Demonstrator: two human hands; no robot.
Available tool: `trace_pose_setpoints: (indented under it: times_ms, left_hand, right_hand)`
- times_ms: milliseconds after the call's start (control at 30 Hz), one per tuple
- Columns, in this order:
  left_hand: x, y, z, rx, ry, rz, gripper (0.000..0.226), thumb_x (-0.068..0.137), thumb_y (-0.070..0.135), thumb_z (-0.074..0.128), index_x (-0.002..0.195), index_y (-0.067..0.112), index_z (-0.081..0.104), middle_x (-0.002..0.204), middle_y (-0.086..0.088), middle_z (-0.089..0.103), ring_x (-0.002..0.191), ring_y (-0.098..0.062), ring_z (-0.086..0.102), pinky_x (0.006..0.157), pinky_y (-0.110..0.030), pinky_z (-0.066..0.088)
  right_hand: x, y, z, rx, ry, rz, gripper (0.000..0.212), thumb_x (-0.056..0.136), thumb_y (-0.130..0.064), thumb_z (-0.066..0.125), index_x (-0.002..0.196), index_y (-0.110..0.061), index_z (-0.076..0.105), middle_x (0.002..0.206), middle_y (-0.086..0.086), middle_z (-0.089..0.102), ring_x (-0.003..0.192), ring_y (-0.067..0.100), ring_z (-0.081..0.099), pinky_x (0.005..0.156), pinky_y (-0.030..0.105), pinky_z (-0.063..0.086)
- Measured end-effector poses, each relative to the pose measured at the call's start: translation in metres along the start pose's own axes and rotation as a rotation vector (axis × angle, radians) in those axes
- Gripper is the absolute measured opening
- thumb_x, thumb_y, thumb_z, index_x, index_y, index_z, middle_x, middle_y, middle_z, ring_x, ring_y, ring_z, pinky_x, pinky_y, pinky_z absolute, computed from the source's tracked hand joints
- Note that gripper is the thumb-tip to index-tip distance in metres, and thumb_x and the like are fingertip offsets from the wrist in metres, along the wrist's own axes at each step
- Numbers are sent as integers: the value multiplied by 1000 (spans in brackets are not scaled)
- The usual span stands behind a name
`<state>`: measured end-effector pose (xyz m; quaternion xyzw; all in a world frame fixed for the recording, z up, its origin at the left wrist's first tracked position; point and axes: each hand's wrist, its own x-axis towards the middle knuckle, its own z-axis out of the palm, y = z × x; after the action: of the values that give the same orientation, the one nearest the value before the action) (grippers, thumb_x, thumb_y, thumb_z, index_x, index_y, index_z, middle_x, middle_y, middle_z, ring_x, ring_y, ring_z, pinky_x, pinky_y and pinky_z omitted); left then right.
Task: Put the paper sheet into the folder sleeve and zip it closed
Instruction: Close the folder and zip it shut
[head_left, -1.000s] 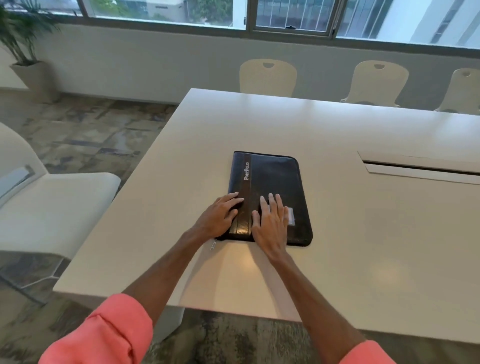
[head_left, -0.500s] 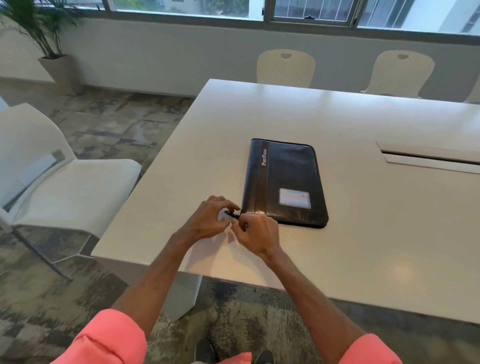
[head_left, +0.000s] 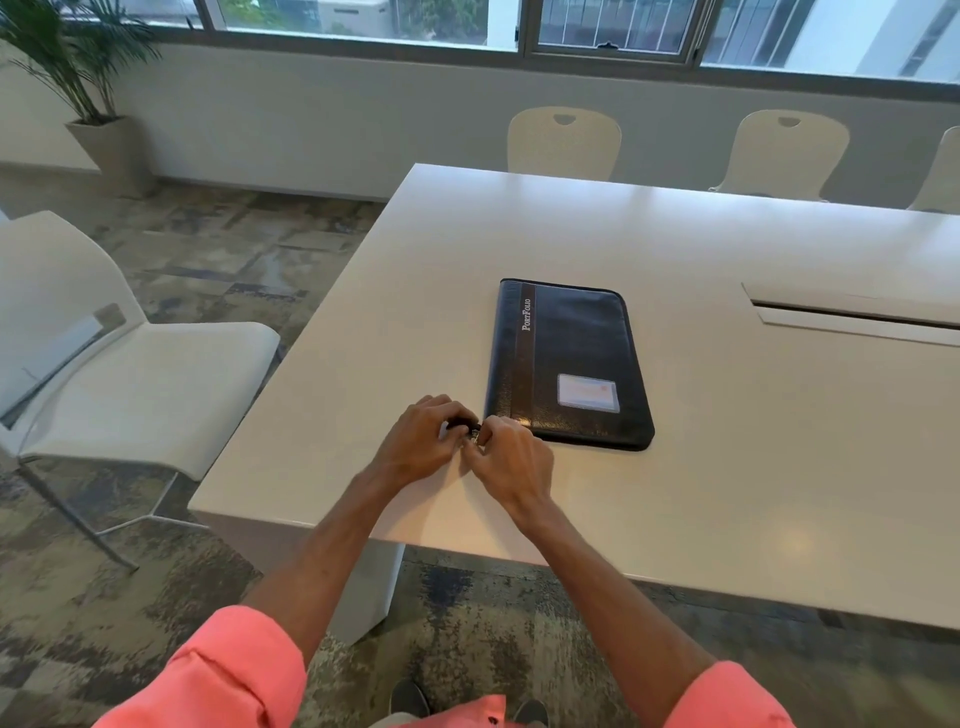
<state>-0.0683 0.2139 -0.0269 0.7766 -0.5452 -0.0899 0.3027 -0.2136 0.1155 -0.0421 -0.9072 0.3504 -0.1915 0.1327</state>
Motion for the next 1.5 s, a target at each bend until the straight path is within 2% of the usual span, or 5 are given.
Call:
trace_pose_setpoints:
  times_ms: [467,667,933,1167,1500]
  left_hand:
    - [-8,-6,12,136,14,94,54,112,13,55,161,34,52,111,-2,56,105,-20,52,97,-36,47]
    - [-6,-8,10,180,12,144,53,112,14,56,161,34,53,110,-3,56,101,-18,51,90,-32,43]
    - [1,-6,9,138,12,86,50,110,11,59,155,34,61,101,5,57,99,-16,51,92,-35,43]
    - [5,-6,18,103,62,55,50,102,5,60,143,33,67,95,9,61,97,-14,51,97,-42,44]
    - [45,51,45,223,62,288,54,101,41,62,153,26,55,163,-1,44,159,-22,33,131,-50,25]
  right_hand:
    - [-3,4,-9,-32,41,128,10,93,-26,62,85,-21,64,77,-4,67,62,16,58,54,28,40]
    - [-5,27,-19,-68,45,204,12,98,-28,64,92,-20,70,81,-4,70,69,15,67,63,33,61]
    - [-12,78,-47,-150,137,339,19,94,-28,69,78,-21,61,69,-9,58,58,12,53,49,22,30]
    - [-17,114,-66,-159,168,447,19,95,-33,69,83,-19,66,76,-1,70,62,20,64,57,29,47]
    - [-34,124,-63,-91,232,405,20,101,-33,70,85,-21,67,80,-6,71,61,15,62,56,25,45]
